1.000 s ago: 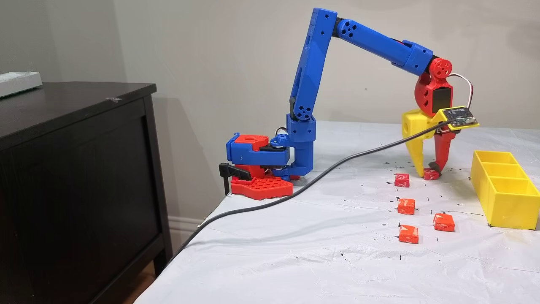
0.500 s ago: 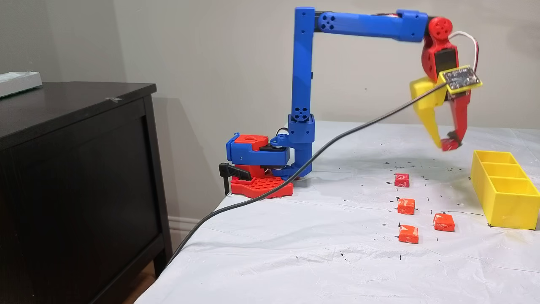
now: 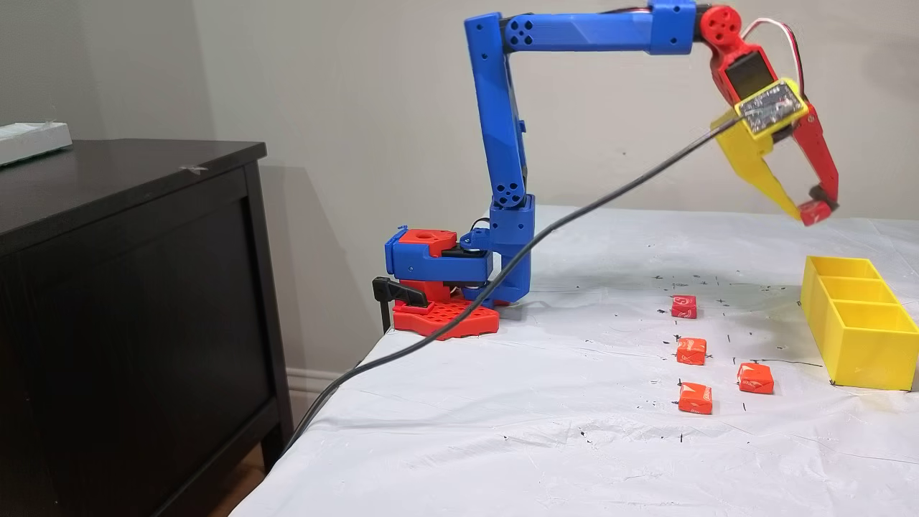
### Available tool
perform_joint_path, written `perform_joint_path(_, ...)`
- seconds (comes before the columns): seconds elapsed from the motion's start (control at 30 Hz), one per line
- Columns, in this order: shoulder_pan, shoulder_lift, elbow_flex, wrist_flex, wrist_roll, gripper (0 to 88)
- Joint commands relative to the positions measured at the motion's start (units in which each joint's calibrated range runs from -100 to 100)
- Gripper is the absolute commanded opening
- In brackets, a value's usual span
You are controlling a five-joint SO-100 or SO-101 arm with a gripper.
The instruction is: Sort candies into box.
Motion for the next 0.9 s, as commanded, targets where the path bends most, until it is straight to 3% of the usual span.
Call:
perform_joint_path(0.0,1.31,2.27,-6.87,-3.00,-0.54,0.2)
perform_joint_path(0.23,3.85,12.53,-18.98,5.67,1.71,0.2)
perform_joint_path(0.87,4.03,18.13,-21.80,6.08,2.15,0.1)
